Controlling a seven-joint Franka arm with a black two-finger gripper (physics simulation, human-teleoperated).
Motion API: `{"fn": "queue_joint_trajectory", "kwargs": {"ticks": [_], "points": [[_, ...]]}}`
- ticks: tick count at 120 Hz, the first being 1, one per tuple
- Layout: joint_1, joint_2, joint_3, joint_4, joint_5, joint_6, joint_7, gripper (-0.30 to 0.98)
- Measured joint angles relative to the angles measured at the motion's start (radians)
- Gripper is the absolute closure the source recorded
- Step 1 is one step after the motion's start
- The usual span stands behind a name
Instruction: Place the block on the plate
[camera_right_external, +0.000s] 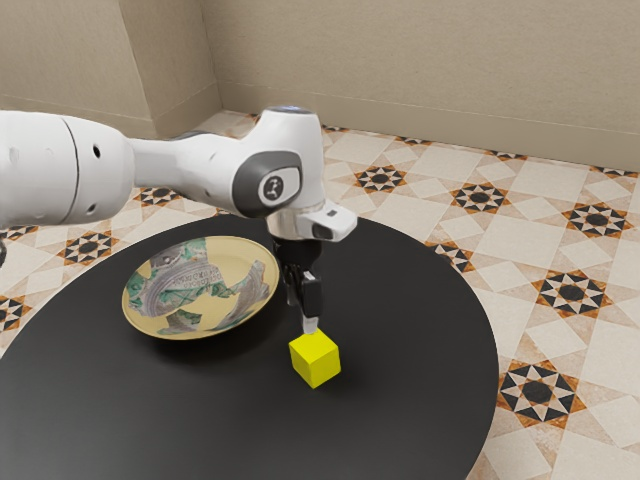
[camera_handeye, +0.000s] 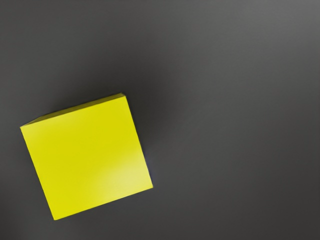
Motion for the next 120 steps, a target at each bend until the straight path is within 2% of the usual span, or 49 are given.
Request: {"fn": "queue_joint_trajectory", "kwargs": {"ticks": [34, 120], "points": [[0.016, 0.085, -0.009, -0.047, -0.063, 0.113, 0.01, 0.0], [0.051, 0.212, -0.008, -0.006, -0.073, 0.232, 0.026, 0.0]]}}
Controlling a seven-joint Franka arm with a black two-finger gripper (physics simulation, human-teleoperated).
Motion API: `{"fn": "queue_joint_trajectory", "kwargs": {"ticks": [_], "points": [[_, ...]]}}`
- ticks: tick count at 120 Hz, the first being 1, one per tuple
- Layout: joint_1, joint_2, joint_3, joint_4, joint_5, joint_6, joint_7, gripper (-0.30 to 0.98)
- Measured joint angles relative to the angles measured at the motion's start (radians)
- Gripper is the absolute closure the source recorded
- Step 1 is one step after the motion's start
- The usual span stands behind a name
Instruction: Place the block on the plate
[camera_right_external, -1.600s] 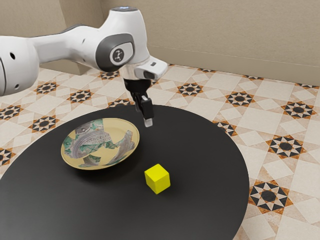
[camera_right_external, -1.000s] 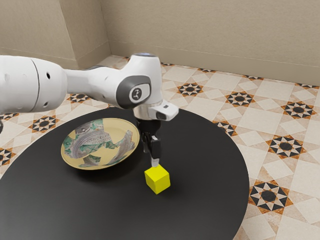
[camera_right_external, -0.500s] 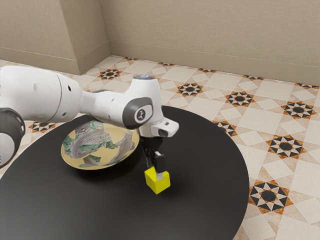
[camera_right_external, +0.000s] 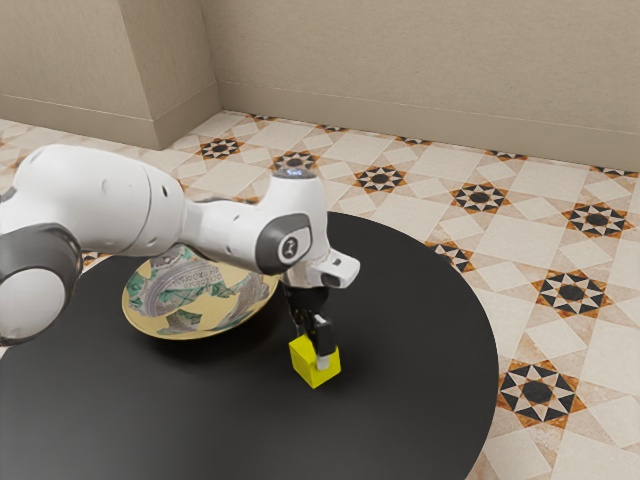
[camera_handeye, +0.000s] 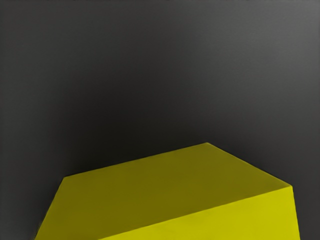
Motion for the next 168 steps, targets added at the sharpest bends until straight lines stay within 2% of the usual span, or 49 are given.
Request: {"fn": "queue_joint_trajectory", "kwargs": {"ticks": [16, 32, 56, 80, 99, 138, 168], "points": [[0.002, 0.021, -0.004, 0.005, -0.003, 0.019, 0.001, 0.01], [0.001, 0.027, -0.005, 0.005, -0.005, 0.035, 0.002, 0.14], [0.001, 0.02, -0.005, 0.004, -0.004, 0.047, 0.001, 0.22], [0.003, -0.022, -0.002, -0.004, -0.002, 0.045, -0.002, 0.23], [0.021, -0.085, 0.004, -0.005, 0.007, 0.042, -0.006, 0.31], [0.096, -0.198, 0.017, -0.014, 0.022, 0.04, -0.018, 0.34], [0.149, -0.194, 0.084, -0.015, 0.024, 0.03, -0.024, 0.34]]}}
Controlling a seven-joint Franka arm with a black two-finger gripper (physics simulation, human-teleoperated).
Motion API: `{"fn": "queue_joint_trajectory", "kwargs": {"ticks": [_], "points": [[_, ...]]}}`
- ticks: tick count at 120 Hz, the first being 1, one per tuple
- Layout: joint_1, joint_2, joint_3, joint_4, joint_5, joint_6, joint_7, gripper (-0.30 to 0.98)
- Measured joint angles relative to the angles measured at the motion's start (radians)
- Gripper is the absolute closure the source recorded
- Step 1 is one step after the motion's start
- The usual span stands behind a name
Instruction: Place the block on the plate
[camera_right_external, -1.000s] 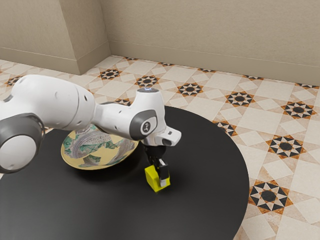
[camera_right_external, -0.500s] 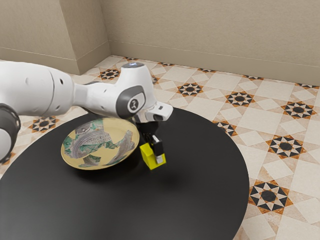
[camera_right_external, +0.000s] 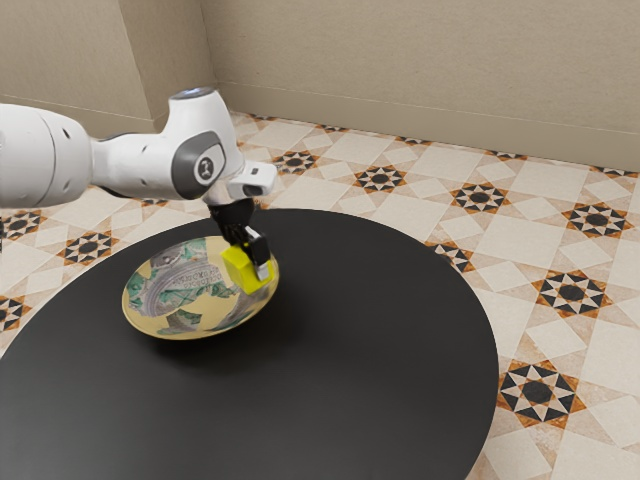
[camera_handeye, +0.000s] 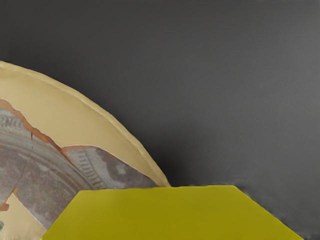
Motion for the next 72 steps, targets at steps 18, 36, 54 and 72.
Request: {"fn": "queue_joint_trajectory", "kwargs": {"ticks": [18, 36, 54, 72], "points": [[0.015, 0.025, 0.048, -0.003, 0.0, -0.008, -0.002, 0.35], [0.033, 0.059, 0.081, -0.011, 0.0, -0.013, -0.004, 0.35], [0.05, 0.103, 0.1, -0.012, 0.0, -0.016, -0.004, 0.35], [0.053, 0.117, 0.103, -0.012, -0.005, -0.019, -0.001, 0.26]]}}
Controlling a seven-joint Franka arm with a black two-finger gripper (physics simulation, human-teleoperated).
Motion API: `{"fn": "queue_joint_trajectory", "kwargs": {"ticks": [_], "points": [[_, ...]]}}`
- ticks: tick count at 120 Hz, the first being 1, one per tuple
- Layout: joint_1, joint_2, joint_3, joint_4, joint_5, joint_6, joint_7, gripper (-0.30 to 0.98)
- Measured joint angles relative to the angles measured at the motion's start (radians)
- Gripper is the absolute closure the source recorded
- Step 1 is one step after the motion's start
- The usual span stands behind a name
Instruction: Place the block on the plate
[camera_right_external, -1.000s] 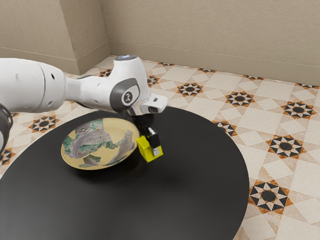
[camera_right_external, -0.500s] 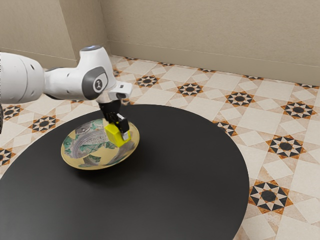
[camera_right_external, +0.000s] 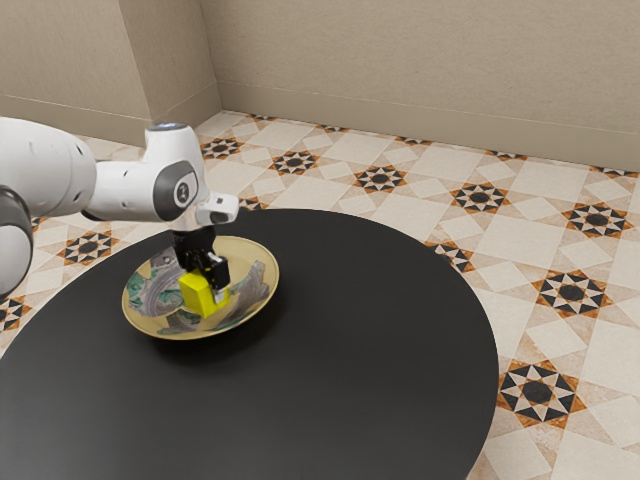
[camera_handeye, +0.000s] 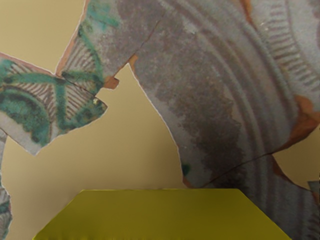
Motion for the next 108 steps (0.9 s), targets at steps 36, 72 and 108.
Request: {"fn": "queue_joint_trajectory", "kwargs": {"ticks": [36, 72, 108], "points": [[-0.011, -0.075, 0.0, 0.0, -0.007, -0.015, 0.012, 0.07], [-0.097, -0.194, -0.024, 0.005, 0.038, -0.083, 0.03, 0.02], [-0.158, -0.279, -0.05, 0.078, 0.074, -0.228, 0.041, 0.0]]}}
